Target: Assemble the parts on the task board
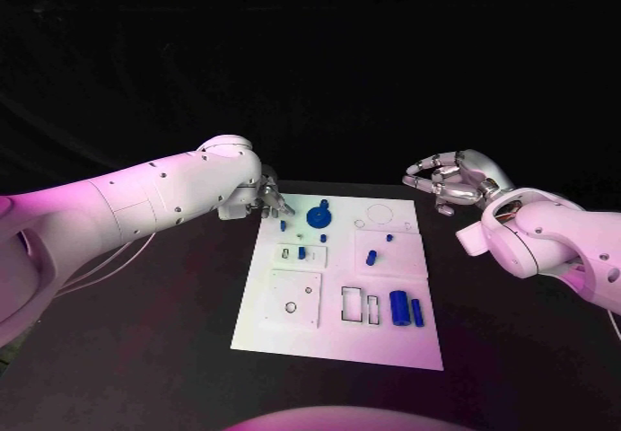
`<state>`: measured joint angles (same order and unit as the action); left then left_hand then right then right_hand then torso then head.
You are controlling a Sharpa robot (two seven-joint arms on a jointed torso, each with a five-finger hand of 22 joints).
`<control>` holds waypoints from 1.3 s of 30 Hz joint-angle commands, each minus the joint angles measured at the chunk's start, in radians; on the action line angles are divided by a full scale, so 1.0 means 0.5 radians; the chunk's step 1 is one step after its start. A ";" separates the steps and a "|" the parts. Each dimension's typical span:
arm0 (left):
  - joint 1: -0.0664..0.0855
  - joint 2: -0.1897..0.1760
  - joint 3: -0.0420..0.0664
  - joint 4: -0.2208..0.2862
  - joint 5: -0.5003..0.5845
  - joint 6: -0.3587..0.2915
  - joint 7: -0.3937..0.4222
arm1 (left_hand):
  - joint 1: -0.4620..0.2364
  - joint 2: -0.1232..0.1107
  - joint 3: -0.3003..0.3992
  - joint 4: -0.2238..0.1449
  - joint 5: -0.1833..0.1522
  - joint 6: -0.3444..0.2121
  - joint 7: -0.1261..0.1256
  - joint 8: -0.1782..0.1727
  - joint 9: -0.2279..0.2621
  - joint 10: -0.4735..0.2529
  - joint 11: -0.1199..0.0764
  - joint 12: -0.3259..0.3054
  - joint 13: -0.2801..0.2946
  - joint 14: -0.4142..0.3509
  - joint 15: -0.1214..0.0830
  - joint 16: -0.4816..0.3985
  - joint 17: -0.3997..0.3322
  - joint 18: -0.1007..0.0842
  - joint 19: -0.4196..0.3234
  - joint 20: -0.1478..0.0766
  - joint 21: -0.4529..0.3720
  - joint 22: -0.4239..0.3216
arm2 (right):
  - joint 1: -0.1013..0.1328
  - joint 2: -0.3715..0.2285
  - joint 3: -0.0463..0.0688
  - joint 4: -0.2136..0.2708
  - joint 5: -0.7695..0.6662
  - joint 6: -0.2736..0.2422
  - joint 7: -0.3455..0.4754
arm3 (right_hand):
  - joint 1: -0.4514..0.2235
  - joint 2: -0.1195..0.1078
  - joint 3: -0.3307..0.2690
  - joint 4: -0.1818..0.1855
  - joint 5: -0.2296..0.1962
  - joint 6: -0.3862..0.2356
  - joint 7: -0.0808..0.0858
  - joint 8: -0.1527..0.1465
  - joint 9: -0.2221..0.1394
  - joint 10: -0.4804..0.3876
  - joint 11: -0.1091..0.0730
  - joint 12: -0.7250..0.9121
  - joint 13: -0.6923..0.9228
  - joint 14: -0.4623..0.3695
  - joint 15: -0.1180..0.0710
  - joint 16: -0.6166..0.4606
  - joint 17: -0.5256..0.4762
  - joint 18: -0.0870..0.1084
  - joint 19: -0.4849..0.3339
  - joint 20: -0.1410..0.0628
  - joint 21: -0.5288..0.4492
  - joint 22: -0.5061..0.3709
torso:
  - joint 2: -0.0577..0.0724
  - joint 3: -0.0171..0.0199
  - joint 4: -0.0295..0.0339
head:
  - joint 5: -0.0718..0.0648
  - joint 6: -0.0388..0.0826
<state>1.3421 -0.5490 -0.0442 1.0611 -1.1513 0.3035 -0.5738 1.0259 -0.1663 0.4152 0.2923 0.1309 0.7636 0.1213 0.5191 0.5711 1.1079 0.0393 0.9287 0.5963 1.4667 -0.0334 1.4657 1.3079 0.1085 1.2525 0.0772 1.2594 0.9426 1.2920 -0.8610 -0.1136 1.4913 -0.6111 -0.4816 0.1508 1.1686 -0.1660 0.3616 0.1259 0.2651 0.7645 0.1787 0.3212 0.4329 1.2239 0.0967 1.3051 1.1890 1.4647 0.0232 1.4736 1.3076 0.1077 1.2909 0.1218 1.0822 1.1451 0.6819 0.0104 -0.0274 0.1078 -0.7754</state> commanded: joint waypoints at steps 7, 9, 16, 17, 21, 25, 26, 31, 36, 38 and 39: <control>-0.010 0.013 -0.002 -0.020 0.027 0.124 0.052 | 0.085 0.022 0.003 -0.002 0.008 0.071 -0.009 -0.001 -0.036 0.017 -0.004 -0.010 -0.015 0.092 0.009 0.006 0.054 0.026 0.004 0.007 0.005 0.004 | -0.001 0.003 0.000 0.000 -0.009 0.031 0.008 | -0.019 0.007 0.001 0.010 -0.001 -0.016 0.000 0.008 0.002 -0.015 -0.003 0.002 -0.001 0.080 -0.009 -0.009 0.050 0.017 -0.007 0.000 -0.012 -0.002 | -0.003 0.0024 0.000 | 0.001 -0.002; -0.010 0.016 -0.003 -0.021 0.036 0.135 0.055 | 0.094 0.024 0.003 -0.003 0.007 0.088 -0.011 0.000 -0.042 0.020 -0.006 -0.010 -0.018 0.092 0.008 0.007 0.055 0.025 0.007 0.006 0.008 0.010 | -0.001 0.003 0.000 0.000 -0.009 0.031 0.008 | -0.018 0.009 0.001 0.012 0.001 -0.017 0.000 0.009 0.002 -0.015 -0.003 0.002 -0.002 0.080 -0.009 -0.009 0.049 0.017 -0.008 0.000 -0.015 -0.004 | -0.003 0.0016 -0.001 | 0.001 -0.002; -0.014 0.022 -0.006 -0.030 0.051 0.150 0.061 | 0.122 0.037 0.011 -0.004 0.008 0.122 -0.016 -0.002 -0.060 0.029 -0.010 -0.009 -0.024 0.095 0.004 0.011 0.063 0.022 0.015 0.004 0.017 0.026 | -0.001 0.004 0.000 -0.001 -0.009 0.031 0.008 | -0.018 0.009 0.001 0.012 0.001 -0.017 0.000 0.009 0.002 -0.015 -0.003 0.002 -0.002 0.080 -0.009 -0.009 0.049 0.017 -0.008 0.000 -0.015 -0.004 | -0.003 0.0030 0.000 | 0.003 -0.003; -0.014 0.023 -0.007 -0.032 0.053 0.148 0.063 | 0.124 0.039 0.012 -0.004 0.008 0.125 -0.016 -0.002 -0.062 0.030 -0.010 -0.009 -0.024 0.094 0.004 0.011 0.062 0.022 0.015 0.004 0.017 0.025 | -0.002 0.004 0.000 -0.001 -0.009 0.031 0.008 | -0.018 0.009 0.001 0.012 0.001 -0.017 0.000 0.009 0.002 -0.015 -0.003 0.002 -0.002 0.080 -0.009 -0.009 0.049 0.017 -0.008 0.000 -0.015 -0.004 | -0.003 0.0030 -0.001 | 0.003 -0.004; -0.017 0.025 -0.008 -0.038 0.063 0.137 0.068 | 0.144 0.052 0.022 -0.005 0.010 0.137 -0.018 -0.006 -0.071 0.032 -0.012 -0.010 -0.028 0.096 0.002 0.013 0.065 0.022 0.016 0.002 0.019 0.028 | -0.002 0.004 0.000 -0.001 -0.009 0.031 0.008 | -0.018 0.011 0.000 0.013 0.003 -0.017 0.000 0.010 0.002 -0.015 -0.003 0.003 -0.002 0.081 -0.009 -0.008 0.052 0.017 -0.007 0.000 -0.014 -0.002 | -0.002 0.0031 -0.001 | 0.002 -0.005; -0.020 0.030 -0.009 -0.044 0.071 0.126 0.072 | 0.161 0.062 0.031 -0.006 0.010 0.146 -0.019 -0.009 -0.079 0.034 -0.013 -0.011 -0.032 0.095 0.001 0.013 0.064 0.021 0.017 0.001 0.020 0.030 | -0.002 0.004 0.000 -0.001 -0.009 0.031 0.007 | -0.018 0.011 0.000 0.013 0.003 -0.017 0.000 0.010 0.002 -0.015 -0.003 0.003 -0.002 0.081 -0.009 -0.008 0.052 0.017 -0.007 0.000 -0.014 -0.002 | -0.001 0.0020 -0.001 | 0.000 -0.005; -0.021 0.030 -0.009 -0.045 0.072 0.125 0.073 | 0.164 0.064 0.032 -0.006 0.010 0.148 -0.019 -0.010 -0.080 0.034 -0.014 -0.012 -0.032 0.096 0.001 0.013 0.065 0.022 0.016 0.001 0.020 0.029 | -0.002 0.004 0.000 -0.001 -0.009 0.031 0.008 | -0.018 0.011 0.000 0.013 0.003 -0.017 0.000 0.010 0.002 -0.015 -0.003 0.003 -0.002 0.081 -0.009 -0.008 0.052 0.017 -0.007 0.000 -0.014 -0.002 | -0.002 0.0019 -0.001 | 0.000 -0.006; -0.025 0.034 -0.009 -0.053 0.075 0.109 0.078 | 0.178 0.075 0.040 -0.005 0.010 0.164 -0.020 -0.008 -0.085 0.035 -0.015 -0.013 -0.035 0.095 0.000 0.013 0.062 0.022 0.014 0.000 0.018 0.026 | -0.002 0.004 0.000 -0.001 -0.009 0.032 0.008 | -0.018 0.013 -0.001 0.016 0.006 -0.018 0.000 0.012 0.003 -0.014 -0.003 0.004 -0.001 0.080 -0.009 -0.009 0.050 0.017 -0.007 0.000 -0.014 -0.002 | -0.001 0.0022 0.000 | -0.002 -0.010; -0.029 0.035 -0.009 -0.059 0.080 0.093 0.083 | 0.206 0.087 0.054 -0.009 0.013 0.183 -0.024 -0.006 -0.091 0.037 -0.018 -0.014 -0.040 0.095 -0.002 0.013 0.063 0.022 0.015 -0.002 0.020 0.029 | -0.002 0.004 0.000 0.000 -0.009 0.032 0.008 | -0.019 0.015 -0.002 0.018 0.009 -0.018 0.000 0.013 0.003 -0.015 -0.003 0.003 -0.002 0.081 -0.009 -0.009 0.051 0.017 -0.007 0.000 -0.015 -0.002 | 0.000 0.0026 -0.001 | -0.002 -0.015; -0.029 0.035 -0.009 -0.061 0.083 0.089 0.084 | 0.237 0.096 0.071 -0.014 0.011 0.198 -0.030 -0.001 -0.094 0.039 -0.023 -0.015 -0.043 0.096 -0.006 0.014 0.064 0.022 0.017 -0.004 0.022 0.033 | -0.002 0.004 0.000 -0.001 -0.009 0.032 0.008 | -0.019 0.015 -0.002 0.018 0.009 -0.018 0.000 0.013 0.003 -0.015 -0.003 0.003 -0.002 0.081 -0.009 -0.009 0.051 0.017 -0.007 0.000 -0.015 -0.002 | -0.001 0.0032 -0.001 | -0.002 -0.017; -0.029 0.035 -0.009 -0.061 0.084 0.086 0.085 | 0.249 0.099 0.079 -0.015 0.010 0.202 -0.032 0.000 -0.095 0.040 -0.025 -0.015 -0.044 0.096 -0.007 0.014 0.064 0.022 0.016 -0.006 0.022 0.033 | -0.002 0.004 0.000 -0.001 -0.009 0.032 0.008 | -0.019 0.015 -0.002 0.018 0.009 -0.018 0.000 0.013 0.003 -0.015 -0.003 0.003 -0.002 0.081 -0.009 -0.009 0.051 0.017 -0.007 0.000 -0.015 -0.002 | -0.001 0.0032 -0.001 | -0.002 -0.017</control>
<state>1.3275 -0.5341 -0.0490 1.0304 -1.1197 0.3518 -0.5444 1.1465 -0.1140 0.4538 0.2850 0.1309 0.8625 0.1047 0.5192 0.5251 1.1209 0.0265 0.9251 0.5742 1.4667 -0.0335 1.4697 1.3076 0.1084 1.2562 0.0733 1.2643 0.9586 1.2918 -0.8599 -0.1135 1.4903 -0.6111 -0.4804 0.1506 1.1646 -0.1619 0.3589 0.1286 0.2652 0.7645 0.1787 0.3209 0.4334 1.2239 0.0967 1.3051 1.1890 1.4647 0.0232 1.4736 1.3074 0.1077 1.2909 0.1218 1.0782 1.1442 0.6815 0.0116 -0.0274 0.1065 -0.7828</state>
